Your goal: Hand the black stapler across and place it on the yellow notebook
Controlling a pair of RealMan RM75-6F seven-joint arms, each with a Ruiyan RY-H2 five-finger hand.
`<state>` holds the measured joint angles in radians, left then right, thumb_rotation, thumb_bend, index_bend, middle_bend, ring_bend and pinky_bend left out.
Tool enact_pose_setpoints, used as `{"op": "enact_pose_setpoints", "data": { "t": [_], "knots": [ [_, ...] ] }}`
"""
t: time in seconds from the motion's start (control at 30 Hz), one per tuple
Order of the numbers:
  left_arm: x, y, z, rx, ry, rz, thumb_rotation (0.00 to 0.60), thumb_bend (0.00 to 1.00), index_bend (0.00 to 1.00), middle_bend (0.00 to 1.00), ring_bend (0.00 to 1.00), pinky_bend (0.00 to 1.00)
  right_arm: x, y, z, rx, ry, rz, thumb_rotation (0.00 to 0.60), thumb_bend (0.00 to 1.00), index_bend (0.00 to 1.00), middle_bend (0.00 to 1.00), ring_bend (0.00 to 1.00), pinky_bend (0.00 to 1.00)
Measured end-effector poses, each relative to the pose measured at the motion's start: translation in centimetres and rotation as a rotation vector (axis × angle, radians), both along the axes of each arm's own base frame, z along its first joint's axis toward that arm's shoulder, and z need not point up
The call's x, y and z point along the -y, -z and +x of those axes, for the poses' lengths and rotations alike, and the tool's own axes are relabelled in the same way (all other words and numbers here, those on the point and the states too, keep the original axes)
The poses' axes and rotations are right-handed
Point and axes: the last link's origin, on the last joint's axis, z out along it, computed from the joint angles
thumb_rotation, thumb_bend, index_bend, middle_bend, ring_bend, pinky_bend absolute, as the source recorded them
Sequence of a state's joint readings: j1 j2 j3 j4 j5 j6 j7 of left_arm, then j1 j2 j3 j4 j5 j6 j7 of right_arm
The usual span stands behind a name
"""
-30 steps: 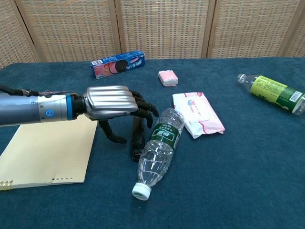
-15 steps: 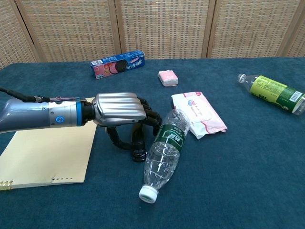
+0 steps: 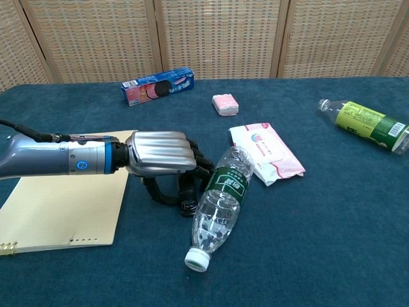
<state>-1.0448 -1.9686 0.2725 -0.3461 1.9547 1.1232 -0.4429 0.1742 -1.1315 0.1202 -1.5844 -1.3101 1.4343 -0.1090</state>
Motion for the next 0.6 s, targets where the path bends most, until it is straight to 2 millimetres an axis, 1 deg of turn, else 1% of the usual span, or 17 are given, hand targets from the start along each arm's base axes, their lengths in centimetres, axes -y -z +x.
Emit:
{"op": "enact_pose_setpoints", "data": {
  "t": [0.07, 0.1, 0.13, 0.23, 0.33, 0.4, 0.6],
  "knots": [
    [0.0, 0.1, 0.0, -0.004, 0.0, -0.001, 0.6, 0.34, 0.41, 0.31, 0.37, 0.35, 0.0, 0.0, 0.0, -0.001, -0.002, -0.001, 0.6, 0.0, 0.0, 0.0, 0.0, 0.0],
    [0.0, 0.1, -0.1, -0.007, -0.001, -0.002, 0.6, 0.4, 0.45, 0.35, 0.41, 0.38, 0.0, 0.0, 0.0, 0.0, -0.003, -0.001, 0.6, 0.0, 0.0, 0.0, 0.0, 0.0],
    [0.0, 0.2, 0.0, -0.01, 0.0, -0.002, 0.6, 0.46, 0.49, 0.4, 0.45, 0.42, 0.0, 0.0, 0.1, 0.0, -0.004, 0.0, 0.6, 0.0, 0.0, 0.0, 0.0, 0.0],
    [0.1, 0.3, 0.2, -0.006, 0.003, -0.005, 0.6, 0.58, 0.62, 0.51, 0.54, 0.49, -0.1, 0.0, 0.1, 0.002, -0.005, 0.0, 0.6, 0.0, 0.0, 0.0, 0.0, 0.0],
    [0.2, 0.2, 0.4, 0.002, 0.014, -0.011, 0.6, 0.61, 0.68, 0.54, 0.58, 0.52, -0.1, 0.0, 0.1, 0.004, -0.008, -0.001, 0.6, 0.0, 0.0, 0.0, 0.0, 0.0],
    [0.2, 0.0, 0.4, 0.007, 0.022, -0.011, 0.6, 0.62, 0.69, 0.55, 0.58, 0.52, -0.1, -0.1, 0.1, 0.005, -0.008, -0.001, 0.6, 0.0, 0.0, 0.0, 0.0, 0.0],
    [-0.7, -1.7, 0.1, 0.016, 0.039, 0.017, 0.6, 0.62, 0.69, 0.55, 0.58, 0.52, -0.1, 0.0, 0.2, 0.007, -0.012, 0.004, 0.6, 0.0, 0.0, 0.0, 0.0, 0.0]
  ]
}}
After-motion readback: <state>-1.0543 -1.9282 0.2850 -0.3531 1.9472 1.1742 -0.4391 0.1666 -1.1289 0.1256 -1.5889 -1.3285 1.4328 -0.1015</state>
